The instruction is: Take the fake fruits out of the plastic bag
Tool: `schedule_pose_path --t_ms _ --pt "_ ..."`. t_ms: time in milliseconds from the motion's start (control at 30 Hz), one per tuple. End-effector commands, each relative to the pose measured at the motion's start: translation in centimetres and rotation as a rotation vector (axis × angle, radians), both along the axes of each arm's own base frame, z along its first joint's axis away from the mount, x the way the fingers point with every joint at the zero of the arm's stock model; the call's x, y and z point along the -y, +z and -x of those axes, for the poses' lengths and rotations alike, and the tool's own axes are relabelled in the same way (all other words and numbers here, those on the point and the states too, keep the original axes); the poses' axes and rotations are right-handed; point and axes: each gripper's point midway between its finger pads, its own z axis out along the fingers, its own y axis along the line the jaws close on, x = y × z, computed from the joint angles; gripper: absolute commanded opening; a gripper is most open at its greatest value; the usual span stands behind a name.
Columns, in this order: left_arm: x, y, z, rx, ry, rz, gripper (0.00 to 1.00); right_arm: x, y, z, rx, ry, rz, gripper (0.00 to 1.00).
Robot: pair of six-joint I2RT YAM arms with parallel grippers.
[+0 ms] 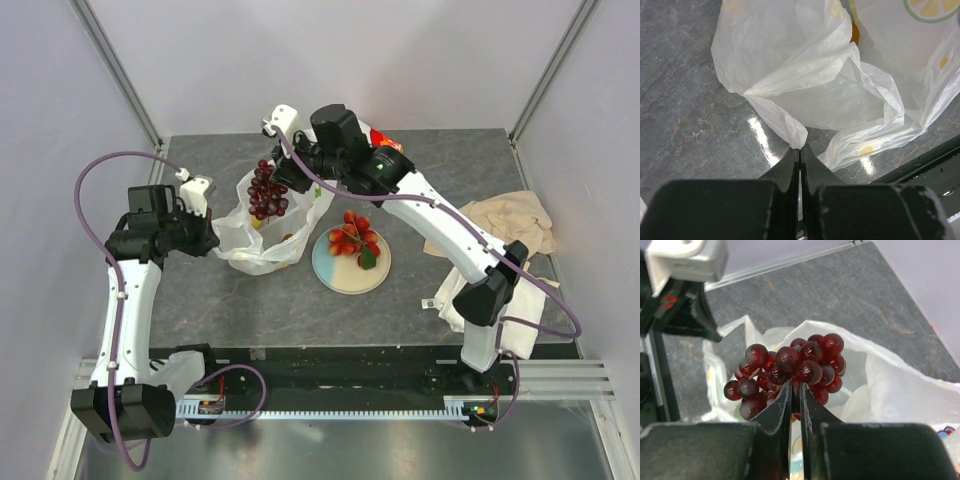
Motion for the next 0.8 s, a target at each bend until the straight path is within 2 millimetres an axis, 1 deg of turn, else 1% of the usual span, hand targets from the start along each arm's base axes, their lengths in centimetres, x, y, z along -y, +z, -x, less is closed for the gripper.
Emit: schedule_pose_path --t_ms 0,33,67,100,133,167,200,233,267,300,333,367,433,467,533,567,600,633,700,767 --pt "-0.4 0.8 -1.4 0.036 0.04 0.005 0.02 3.1 5.8 4.0 0.053 0.059 -0.044 0.0" --pt "-0.4 0.8 -1.6 0.037 0.041 0.004 0.02 3.7 5.5 4.6 0.042 0.065 -0.023 0.0" --pt "-0.4 0.7 -1.6 0.032 0.043 0.004 0.02 4.7 6.0 5.7 0.044 0.073 -0.024 0.0" --pt "-0.4 0.7 -1.6 0.032 0.043 0.003 0.02 5.2 6.0 6.3 0.041 0.084 -0.018 0.0" --pt "-0.5 0.7 -1.7 0.031 0.047 0.004 0.01 5.9 5.7 7.0 0.034 0.094 0.0 0.0" --pt "-0.5 0.6 -1.8 0.028 0.044 0.003 0.02 6.9 5.5 8.1 0.033 0.108 0.012 0.0" --pt "-0.5 0.6 -1.9 0.028 0.046 0.003 0.02 7.4 5.0 9.0 0.021 0.133 0.03 0.0" --pt "-0.5 0.6 -1.9 0.027 0.045 0.002 0.02 8.5 5.5 10.0 0.056 0.152 0.037 0.0" --pt "-0.5 0.6 -1.9 0.026 0.044 0.001 0.02 9.0 3.4 10.4 0.035 0.164 0.08 0.0" --pt "-0.5 0.5 -2.0 0.025 0.044 0.0 0.01 9.5 2.7 10.6 0.037 0.169 0.101 0.0" --pt "-0.5 0.5 -2.0 0.023 0.045 0.0 0.02 10.2 2.6 11.1 0.051 0.168 0.11 0.0" --pt "-0.5 0.5 -2.0 0.021 0.046 0.001 0.01 10.6 0.8 11.1 0.059 0.186 0.157 0.0" --pt "-0.5 0.7 -2.2 0.023 0.047 0.006 0.02 10.9 -0.2 11.2 0.081 0.207 0.185 0.0" --pt "-0.4 0.8 -2.3 0.024 0.045 0.009 0.02 11.0 -1.3 11.1 0.092 0.222 0.213 0.0" --pt "-0.2 1.5 -2.5 0.033 0.043 0.025 0.02 10.9 -1.8 11.0 0.116 0.242 0.228 0.0" --pt "-0.1 1.7 -2.6 0.034 0.045 0.031 0.02 10.9 -2.9 10.9 0.115 0.252 0.249 0.0" --pt "0.1 2.0 -2.6 0.036 0.04 0.047 0.02 10.8 -3.3 10.6 0.138 0.263 0.263 0.0" --pt "0.4 2.5 -2.6 0.036 0.039 0.063 0.02 10.7 -4.1 10.4 0.131 0.27 0.281 0.0" --pt "1.3 3.1 -2.4 0.032 0.009 0.108 0.02 10.6 -5.7 10.1 0.135 0.287 0.32 0.0" --pt "1.8 3.7 -2.3 0.032 0.005 0.136 0.02 10.4 -7.5 9.6 0.122 0.295 0.355 0.0"
